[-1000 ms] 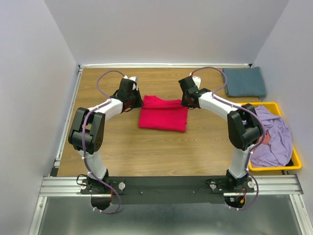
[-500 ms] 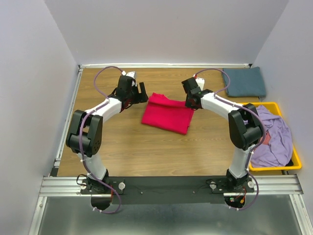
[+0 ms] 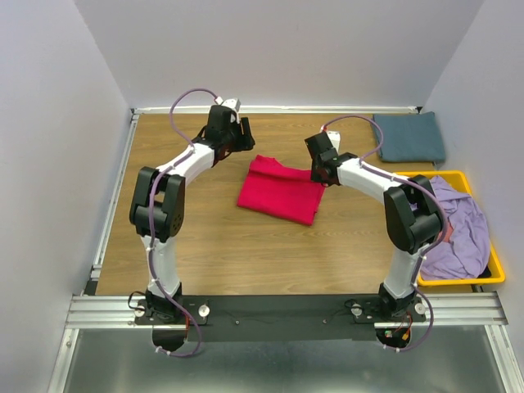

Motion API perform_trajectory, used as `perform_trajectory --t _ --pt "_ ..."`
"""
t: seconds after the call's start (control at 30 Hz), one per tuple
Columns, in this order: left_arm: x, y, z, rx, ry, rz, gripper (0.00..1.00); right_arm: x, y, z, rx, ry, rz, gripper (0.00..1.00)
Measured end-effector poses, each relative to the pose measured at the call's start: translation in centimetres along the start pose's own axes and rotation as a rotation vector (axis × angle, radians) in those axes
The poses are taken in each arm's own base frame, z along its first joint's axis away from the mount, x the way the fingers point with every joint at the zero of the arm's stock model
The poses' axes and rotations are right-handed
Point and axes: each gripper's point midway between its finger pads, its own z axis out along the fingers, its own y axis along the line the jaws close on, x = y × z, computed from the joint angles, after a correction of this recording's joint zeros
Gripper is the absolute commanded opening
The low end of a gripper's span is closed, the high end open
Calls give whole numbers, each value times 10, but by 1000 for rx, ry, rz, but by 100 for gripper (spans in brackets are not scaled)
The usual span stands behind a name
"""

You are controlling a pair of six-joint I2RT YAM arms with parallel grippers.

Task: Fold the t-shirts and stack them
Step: Fold the tshirt

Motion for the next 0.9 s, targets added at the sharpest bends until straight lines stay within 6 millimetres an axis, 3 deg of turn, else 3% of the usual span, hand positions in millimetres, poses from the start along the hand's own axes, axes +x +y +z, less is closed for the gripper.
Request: perform_trajectory --t 0.4,0.6,0.9 --pt "50 -41 48 108 128 101 46 4 3 3 -22 0 -15 1" --pt "85 -25 68 82 205 74 43 5 4 4 -27 3 -19 1" --pt "80 -18 70 66 197 -30 43 15 -1 6 -12 14 -5 1"
